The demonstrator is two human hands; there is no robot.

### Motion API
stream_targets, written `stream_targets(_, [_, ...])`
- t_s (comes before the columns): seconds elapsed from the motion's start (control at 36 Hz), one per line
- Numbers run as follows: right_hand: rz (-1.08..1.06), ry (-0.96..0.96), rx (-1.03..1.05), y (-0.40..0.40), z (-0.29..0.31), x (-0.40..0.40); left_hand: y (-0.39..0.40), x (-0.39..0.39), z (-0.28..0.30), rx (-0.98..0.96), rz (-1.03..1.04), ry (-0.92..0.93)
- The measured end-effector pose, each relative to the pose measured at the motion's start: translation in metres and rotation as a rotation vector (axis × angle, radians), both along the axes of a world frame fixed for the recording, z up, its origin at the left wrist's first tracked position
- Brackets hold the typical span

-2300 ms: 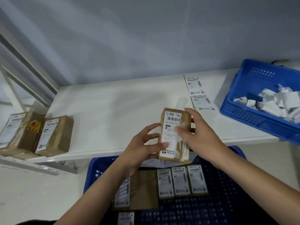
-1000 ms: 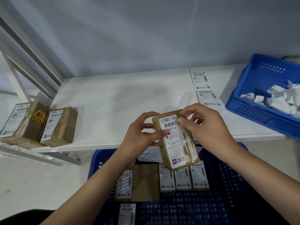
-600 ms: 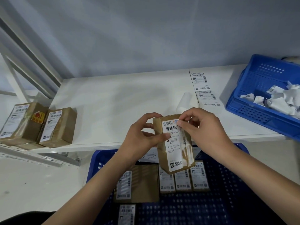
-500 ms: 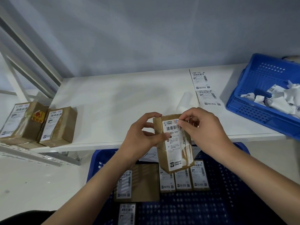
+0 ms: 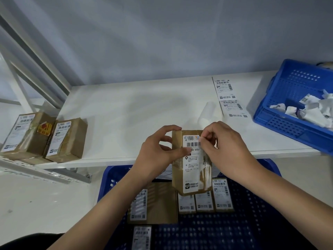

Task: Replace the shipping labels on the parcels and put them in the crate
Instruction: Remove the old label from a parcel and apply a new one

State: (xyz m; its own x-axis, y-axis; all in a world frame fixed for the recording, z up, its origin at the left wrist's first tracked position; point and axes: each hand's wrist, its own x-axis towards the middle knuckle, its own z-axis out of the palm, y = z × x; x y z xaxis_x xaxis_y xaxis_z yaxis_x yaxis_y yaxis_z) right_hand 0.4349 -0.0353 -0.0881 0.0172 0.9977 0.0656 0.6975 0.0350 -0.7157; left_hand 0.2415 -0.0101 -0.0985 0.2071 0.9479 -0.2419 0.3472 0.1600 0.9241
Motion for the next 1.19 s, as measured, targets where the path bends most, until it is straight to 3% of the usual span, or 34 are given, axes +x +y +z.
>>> stream_targets(0.47, [0.173,-0.18,0.079,-0.0066,-0.0009,0.0,0.0,-0.0027,-0.0018,-0.043,-0.014,-0.024])
stream_targets(0.69, [0.129,-0.021,0.076,-0.0057,0.0007,0.0001,0.0017,0.0,-0.0036,-0.026,0.033,-0.006])
stream_targets(1.19, [0.071,-0.06,0.037,0.0017,-0.0066,0.0024,-0.0042,0.0013,-0.0003,0.067,-0.014,0.062])
